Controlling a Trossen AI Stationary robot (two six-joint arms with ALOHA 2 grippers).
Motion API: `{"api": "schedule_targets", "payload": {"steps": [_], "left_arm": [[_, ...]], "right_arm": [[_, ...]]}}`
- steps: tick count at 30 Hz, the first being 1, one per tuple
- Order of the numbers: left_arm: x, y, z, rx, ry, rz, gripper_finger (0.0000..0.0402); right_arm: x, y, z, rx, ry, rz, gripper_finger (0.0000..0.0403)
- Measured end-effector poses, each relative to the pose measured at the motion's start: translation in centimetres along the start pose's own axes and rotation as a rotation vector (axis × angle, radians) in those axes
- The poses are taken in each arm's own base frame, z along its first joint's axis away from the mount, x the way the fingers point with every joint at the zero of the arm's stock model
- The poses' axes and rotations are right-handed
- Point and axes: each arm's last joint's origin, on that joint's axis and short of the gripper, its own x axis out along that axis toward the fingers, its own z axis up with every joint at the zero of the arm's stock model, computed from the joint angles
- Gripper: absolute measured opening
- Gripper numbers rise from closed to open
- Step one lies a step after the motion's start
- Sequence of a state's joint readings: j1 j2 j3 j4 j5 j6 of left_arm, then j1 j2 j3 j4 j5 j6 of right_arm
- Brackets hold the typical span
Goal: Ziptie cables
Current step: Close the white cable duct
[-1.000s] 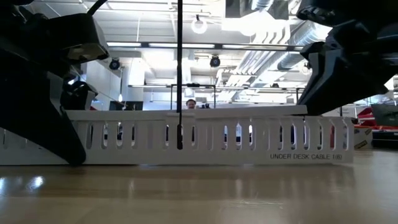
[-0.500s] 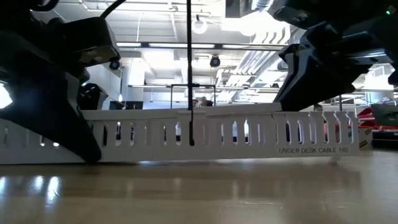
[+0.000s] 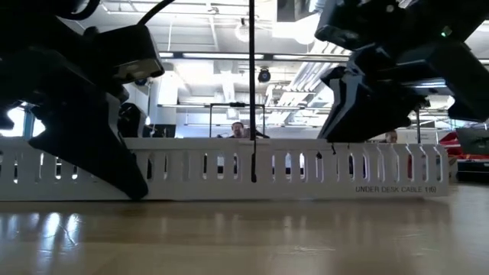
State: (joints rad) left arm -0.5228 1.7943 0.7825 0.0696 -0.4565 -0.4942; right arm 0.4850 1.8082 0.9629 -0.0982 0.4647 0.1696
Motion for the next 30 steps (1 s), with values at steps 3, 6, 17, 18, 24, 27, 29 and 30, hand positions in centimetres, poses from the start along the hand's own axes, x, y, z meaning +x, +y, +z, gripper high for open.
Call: {"api": "schedule_targets", "payload": {"steps": [3, 6, 17, 18, 24, 27, 29, 30], "left_arm": [[0.5, -0.2, 0.1, 0.014, 0.007, 0.007, 0.0196], [1.1, -0.3, 0.3, 0.013, 0.010, 0.008, 0.0196], [1.7, -0.7, 1.1, 0.019, 0.003, -0.002, 0.0196], [1.8, -0.6, 1.2, 0.017, 0.003, -0.004, 0.0196], [2.1, -0.3, 1.4, 0.013, -0.002, -0.012, 0.0195], [2.1, -0.3, 1.5, 0.015, -0.004, -0.012, 0.0195], [2.1, -0.3, 1.4, 0.016, -0.003, -0.011, 0.0195], [2.2, -0.4, 1.4, 0.017, -0.004, -0.010, 0.0195]], "right_arm": [[0.5, 0.2, 0.2, 0.008, -0.033, 0.010, 0.0000], [0.5, 0.3, 0.3, 0.000, -0.044, 0.013, 0.0000], [0.6, 0.2, 0.5, -0.040, -0.055, 0.033, 0.0000], [0.6, 0.2, 0.5, -0.047, -0.058, 0.033, 0.0000], [0.8, -0.2, 0.6, -0.054, -0.056, 0.035, 0.0000], [1.2, -0.2, 0.5, -0.049, -0.054, 0.050, 0.0000], [1.8, 0.0, 0.4, -0.059, -0.061, 0.048, 0.0000], [1.9, 0.1, 0.4, -0.063, -0.069, 0.047, 0.0000]]}}
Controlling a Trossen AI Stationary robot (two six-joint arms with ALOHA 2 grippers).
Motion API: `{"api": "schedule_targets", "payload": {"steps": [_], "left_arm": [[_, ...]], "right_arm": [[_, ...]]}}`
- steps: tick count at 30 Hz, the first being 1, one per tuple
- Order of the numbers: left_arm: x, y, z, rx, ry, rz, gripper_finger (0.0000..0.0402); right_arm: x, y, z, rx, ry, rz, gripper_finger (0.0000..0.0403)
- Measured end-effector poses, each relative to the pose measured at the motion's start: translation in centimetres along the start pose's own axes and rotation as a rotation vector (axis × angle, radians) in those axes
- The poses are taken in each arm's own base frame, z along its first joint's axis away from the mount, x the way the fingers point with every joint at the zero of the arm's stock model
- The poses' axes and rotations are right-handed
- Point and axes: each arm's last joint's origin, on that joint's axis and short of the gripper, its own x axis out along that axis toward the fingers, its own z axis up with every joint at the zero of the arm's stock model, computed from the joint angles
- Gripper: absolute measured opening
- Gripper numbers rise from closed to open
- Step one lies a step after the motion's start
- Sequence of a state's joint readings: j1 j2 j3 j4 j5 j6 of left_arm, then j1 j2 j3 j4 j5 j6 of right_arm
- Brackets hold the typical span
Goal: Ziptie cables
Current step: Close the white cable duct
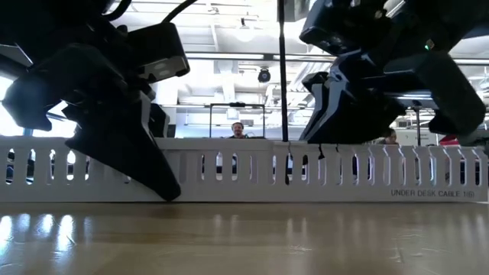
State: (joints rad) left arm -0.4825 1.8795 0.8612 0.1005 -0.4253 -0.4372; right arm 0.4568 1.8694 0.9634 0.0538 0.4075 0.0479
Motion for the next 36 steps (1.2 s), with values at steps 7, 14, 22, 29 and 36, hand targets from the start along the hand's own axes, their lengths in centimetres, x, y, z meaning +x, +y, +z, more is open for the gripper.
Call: {"api": "schedule_targets", "payload": {"steps": [7, 14, 22, 29, 36], "left_arm": [[0.0, 0.0, 0.1, 0.006, -0.008, -0.002, 0.0195], [0.1, 0.0, 0.2, 0.000, -0.011, -0.009, 0.0195], [0.1, 0.0, 0.2, -0.004, -0.012, -0.009, 0.0195], [0.1, 0.0, 0.2, -0.005, -0.012, -0.007, 0.0195], [0.1, 0.1, 0.1, -0.010, -0.001, 0.004, 0.0195]], "right_arm": [[0.5, 0.2, 0.3, 0.006, -0.054, -0.003, 0.0000], [0.6, 0.1, 0.4, 0.008, -0.063, -0.004, 0.0000], [0.8, -0.4, 0.5, 0.019, -0.063, 0.037, 0.0001], [1.2, -1.0, 0.7, 0.043, -0.078, 0.083, 0.0046], [0.8, -1.3, 0.9, 0.018, -0.083, 0.070, 0.0140]]}}
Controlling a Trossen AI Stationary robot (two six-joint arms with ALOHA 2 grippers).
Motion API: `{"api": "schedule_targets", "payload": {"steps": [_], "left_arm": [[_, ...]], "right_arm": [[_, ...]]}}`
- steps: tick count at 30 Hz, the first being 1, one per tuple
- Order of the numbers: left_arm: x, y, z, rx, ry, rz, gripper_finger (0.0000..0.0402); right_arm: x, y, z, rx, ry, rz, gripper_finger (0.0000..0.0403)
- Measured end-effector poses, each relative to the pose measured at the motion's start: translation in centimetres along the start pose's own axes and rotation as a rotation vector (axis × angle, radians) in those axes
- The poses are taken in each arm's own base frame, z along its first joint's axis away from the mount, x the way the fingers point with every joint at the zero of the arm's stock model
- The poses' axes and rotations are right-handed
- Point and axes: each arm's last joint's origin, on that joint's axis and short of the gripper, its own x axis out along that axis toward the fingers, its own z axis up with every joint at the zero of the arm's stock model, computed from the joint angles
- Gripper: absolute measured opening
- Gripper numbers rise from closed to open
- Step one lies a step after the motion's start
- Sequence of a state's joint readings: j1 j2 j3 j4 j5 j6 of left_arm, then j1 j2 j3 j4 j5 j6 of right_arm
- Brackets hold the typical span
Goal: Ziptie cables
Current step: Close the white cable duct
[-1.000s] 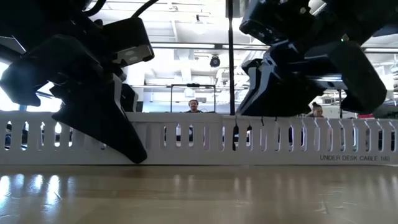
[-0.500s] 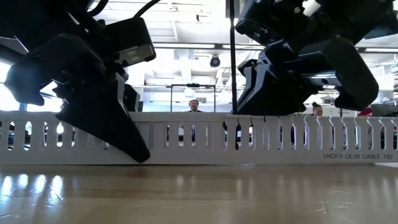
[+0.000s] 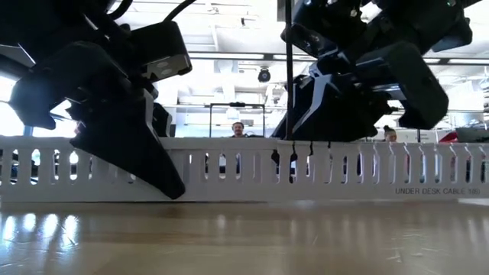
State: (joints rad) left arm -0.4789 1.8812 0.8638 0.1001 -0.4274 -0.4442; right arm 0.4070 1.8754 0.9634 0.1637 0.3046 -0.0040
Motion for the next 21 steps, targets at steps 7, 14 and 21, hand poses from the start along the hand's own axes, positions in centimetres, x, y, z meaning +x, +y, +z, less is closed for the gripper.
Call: {"api": "schedule_targets", "payload": {"steps": [7, 14, 21], "left_arm": [[-0.2, -0.3, 0.2, 0.002, -0.035, 0.022, 0.0193], [-0.2, -0.3, 0.2, 0.012, -0.026, 0.017, 0.0193], [-0.1, -0.3, -0.4, 0.028, 0.046, -0.040, 0.0192]], "right_arm": [[-3.4, -0.8, 1.6, -0.061, -0.004, -0.015, 0.0184], [-4.6, -1.0, 2.2, -0.002, -0.015, 0.009, 0.0204], [-5.6, -2.0, 3.5, 0.012, -0.086, -0.100, 0.0272]]}}
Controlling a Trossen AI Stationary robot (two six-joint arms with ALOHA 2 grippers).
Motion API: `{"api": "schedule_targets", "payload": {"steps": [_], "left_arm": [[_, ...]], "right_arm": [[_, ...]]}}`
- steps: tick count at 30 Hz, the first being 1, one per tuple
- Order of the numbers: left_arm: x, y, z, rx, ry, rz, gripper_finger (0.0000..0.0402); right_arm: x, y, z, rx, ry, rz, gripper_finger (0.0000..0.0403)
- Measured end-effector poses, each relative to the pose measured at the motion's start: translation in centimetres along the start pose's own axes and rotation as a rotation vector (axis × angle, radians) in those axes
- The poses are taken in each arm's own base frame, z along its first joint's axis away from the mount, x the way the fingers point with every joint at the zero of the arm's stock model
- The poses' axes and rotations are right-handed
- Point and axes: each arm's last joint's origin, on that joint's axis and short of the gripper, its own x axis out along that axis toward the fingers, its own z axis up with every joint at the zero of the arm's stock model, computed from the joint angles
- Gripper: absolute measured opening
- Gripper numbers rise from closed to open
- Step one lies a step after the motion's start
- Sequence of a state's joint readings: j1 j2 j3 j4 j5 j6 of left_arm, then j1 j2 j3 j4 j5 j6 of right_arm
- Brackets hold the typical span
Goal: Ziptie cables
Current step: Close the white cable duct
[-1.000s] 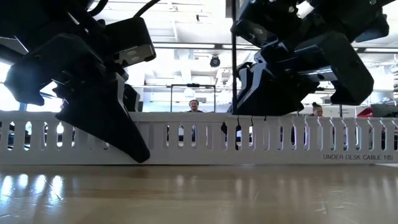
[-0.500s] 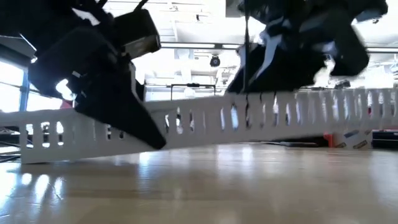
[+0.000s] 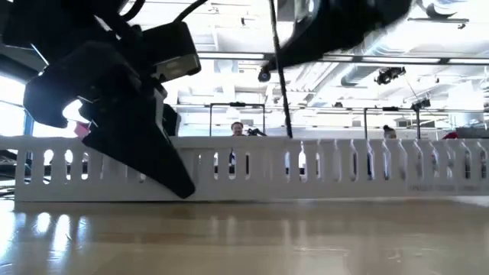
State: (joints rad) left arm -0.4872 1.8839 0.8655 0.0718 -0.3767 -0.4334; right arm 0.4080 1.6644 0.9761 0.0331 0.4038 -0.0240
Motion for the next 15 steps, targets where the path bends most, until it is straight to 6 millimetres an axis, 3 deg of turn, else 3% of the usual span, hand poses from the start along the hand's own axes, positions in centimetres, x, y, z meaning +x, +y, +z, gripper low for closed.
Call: {"api": "schedule_targets", "payload": {"steps": [2, 5, 7, 13, 15], "left_arm": [[0.0, 0.0, -0.1, 0.003, 0.010, -0.002, 0.0192], [0.0, 0.0, -0.2, 0.008, 0.013, -0.003, 0.0192], [0.0, 0.0, -0.2, 0.005, 0.015, -0.004, 0.0192], [-0.1, -0.1, -0.2, 0.007, 0.014, -0.003, 0.0192], [-0.1, -0.2, -0.2, 0.008, 0.011, -0.005, 0.0192]], "right_arm": [[0.0, -0.1, -0.6, -0.021, 0.040, 0.016, 0.0291], [-1.2, -0.7, 0.9, 0.033, -0.036, 0.044, 0.0312], [-1.1, -0.5, 0.6, 0.055, -0.009, 0.106, 0.0322], [0.6, 1.1, -1.0, 0.100, 0.076, 0.184, 0.0346], [1.7, 1.9, -2.4, 0.103, 0.143, 0.188, 0.0350]]}}
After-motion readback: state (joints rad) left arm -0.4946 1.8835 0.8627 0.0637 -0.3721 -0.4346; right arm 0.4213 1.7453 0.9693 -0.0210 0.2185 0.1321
